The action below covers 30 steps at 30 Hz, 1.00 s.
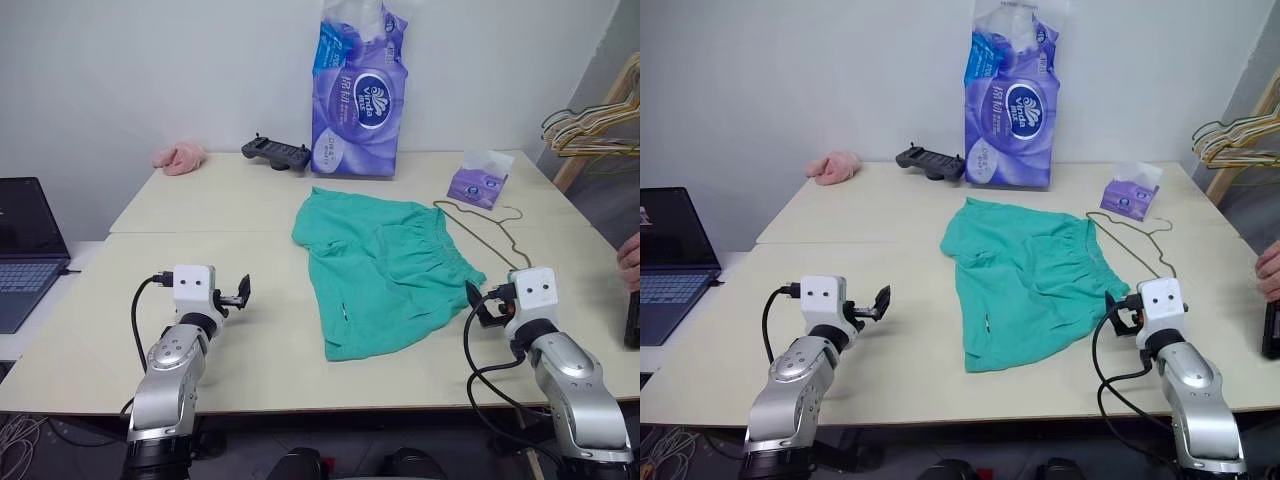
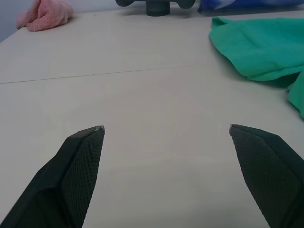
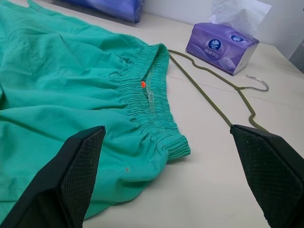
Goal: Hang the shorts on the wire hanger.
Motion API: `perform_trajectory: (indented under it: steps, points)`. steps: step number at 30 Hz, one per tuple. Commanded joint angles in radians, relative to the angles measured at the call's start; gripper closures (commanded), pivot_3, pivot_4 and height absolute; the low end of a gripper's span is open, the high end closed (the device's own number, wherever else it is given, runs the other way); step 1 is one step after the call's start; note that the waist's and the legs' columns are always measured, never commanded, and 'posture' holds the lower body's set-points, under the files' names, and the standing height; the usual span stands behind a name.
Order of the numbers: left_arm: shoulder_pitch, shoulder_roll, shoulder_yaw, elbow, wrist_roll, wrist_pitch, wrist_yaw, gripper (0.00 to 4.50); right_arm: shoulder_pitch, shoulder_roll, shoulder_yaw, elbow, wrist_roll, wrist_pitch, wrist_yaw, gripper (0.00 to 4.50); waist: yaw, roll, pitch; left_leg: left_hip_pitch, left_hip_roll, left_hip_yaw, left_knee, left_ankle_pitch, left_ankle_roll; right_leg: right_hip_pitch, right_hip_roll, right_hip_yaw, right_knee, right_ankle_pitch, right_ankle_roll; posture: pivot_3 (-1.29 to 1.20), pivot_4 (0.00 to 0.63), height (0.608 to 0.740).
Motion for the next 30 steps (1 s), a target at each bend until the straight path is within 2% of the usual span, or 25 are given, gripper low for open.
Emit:
perform_trajectory:
  steps: [1, 19, 21, 24, 27, 30]
  points:
    - [-0.023, 0.004, 0.004, -0.025, -0.002, -0.014, 0.003, 0.00, -0.010, 0.004, -0.017, -0.017, 0.003, -0.024, -0.009, 0.01, 0.000, 0.000, 0.000, 0.000, 0.000, 0.000, 0.000, 0.000, 0.000, 0.000, 0.000, 0.000, 0.000, 0.000, 0.000, 0.06, 0.006, 0.740]
    - [-0.028, 0.010, -0.017, -0.056, -0.027, 0.005, -0.038, 0.00, -0.018, -0.020, -0.023, -0.009, 0.007, -0.028, 0.017, 0.01, 0.000, 0.000, 0.000, 0.000, 0.000, 0.000, 0.000, 0.000, 0.000, 0.000, 0.000, 0.000, 0.000, 0.000, 0.000, 0.05, 0.026, 0.740]
    - [-0.051, 0.065, -0.063, -0.058, -0.030, -0.005, -0.141, 0.00, -0.028, -0.067, -0.009, -0.003, 0.010, -0.043, 0.075, 0.01, -0.001, 0.001, 0.001, 0.000, 0.000, 0.000, 0.000, 0.000, 0.000, 0.000, 0.000, 0.000, 0.000, 0.000, 0.000, 0.05, 0.031, 0.740]
    - [-0.125, 0.140, -0.104, -0.048, -0.107, 0.007, -0.327, 0.00, -0.071, -0.202, 0.037, 0.049, 0.016, -0.124, 0.258, 0.01, -0.004, 0.002, 0.004, 0.000, 0.000, 0.001, 0.001, 0.000, 0.001, 0.000, 0.000, 0.000, 0.000, 0.000, 0.000, 0.04, 0.035, 0.740]
    - [-0.224, 0.222, -0.179, -0.006, -0.124, -0.010, -0.503, 0.00, -0.169, -0.332, 0.072, 0.198, 0.022, -0.239, 0.442, 0.01, -0.014, 0.002, 0.006, 0.001, 0.000, 0.002, 0.002, 0.001, 0.002, 0.002, 0.000, 0.000, 0.000, 0.001, -0.001, 0.04, 0.035, 0.740]
    - [-0.301, 0.267, -0.239, 0.036, -0.129, -0.020, -0.623, 0.00, -0.292, -0.394, 0.094, 0.373, 0.018, -0.340, 0.545, 0.01, -0.024, 0.002, 0.006, 0.001, 0.000, 0.003, 0.001, 0.001, 0.003, 0.002, 0.000, 0.000, 0.000, 0.001, -0.002, 0.05, 0.036, 0.740]
